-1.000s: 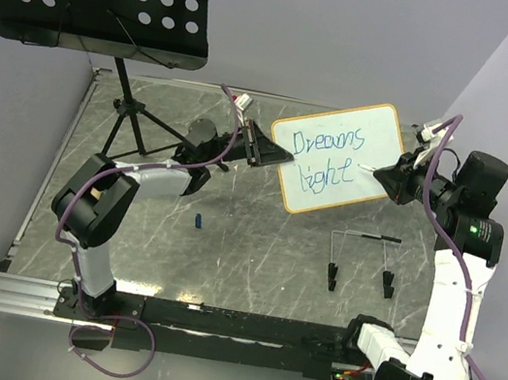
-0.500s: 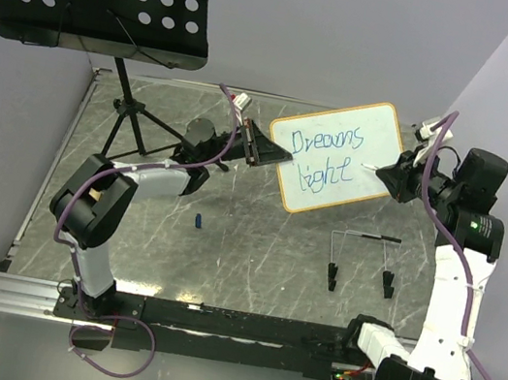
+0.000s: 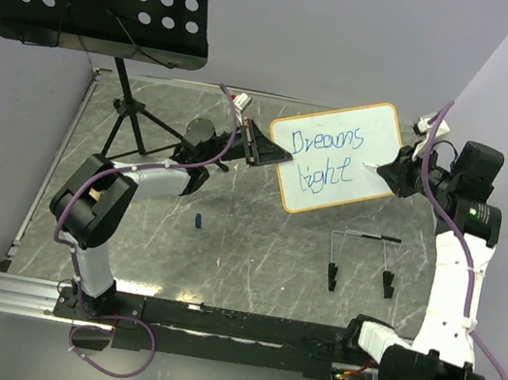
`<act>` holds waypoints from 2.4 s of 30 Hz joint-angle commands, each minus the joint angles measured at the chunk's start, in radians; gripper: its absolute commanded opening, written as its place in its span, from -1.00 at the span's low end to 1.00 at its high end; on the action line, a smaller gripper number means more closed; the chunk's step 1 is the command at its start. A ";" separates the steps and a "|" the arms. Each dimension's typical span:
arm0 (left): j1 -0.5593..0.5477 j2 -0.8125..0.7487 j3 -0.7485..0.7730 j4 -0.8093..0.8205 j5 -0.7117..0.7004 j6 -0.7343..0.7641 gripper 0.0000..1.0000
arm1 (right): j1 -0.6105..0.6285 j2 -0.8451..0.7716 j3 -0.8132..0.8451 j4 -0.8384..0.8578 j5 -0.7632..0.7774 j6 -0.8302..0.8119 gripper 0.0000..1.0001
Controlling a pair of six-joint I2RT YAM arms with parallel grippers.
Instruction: Write a sentence on the whiteboard
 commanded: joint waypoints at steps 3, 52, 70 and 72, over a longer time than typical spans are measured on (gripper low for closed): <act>0.002 -0.071 0.030 0.163 0.009 -0.010 -0.98 | -0.004 0.055 0.056 0.063 0.008 0.006 -1.00; 0.016 -0.039 0.041 0.188 0.010 -0.030 -0.98 | -0.006 0.084 0.061 0.065 -0.014 0.040 -1.00; 0.016 -0.044 0.042 0.183 0.009 -0.026 -0.98 | -0.012 0.073 0.021 0.103 0.098 0.051 -1.00; 0.018 -0.044 0.042 0.183 0.007 -0.026 -0.98 | -0.014 0.064 0.010 0.090 0.092 0.036 -1.00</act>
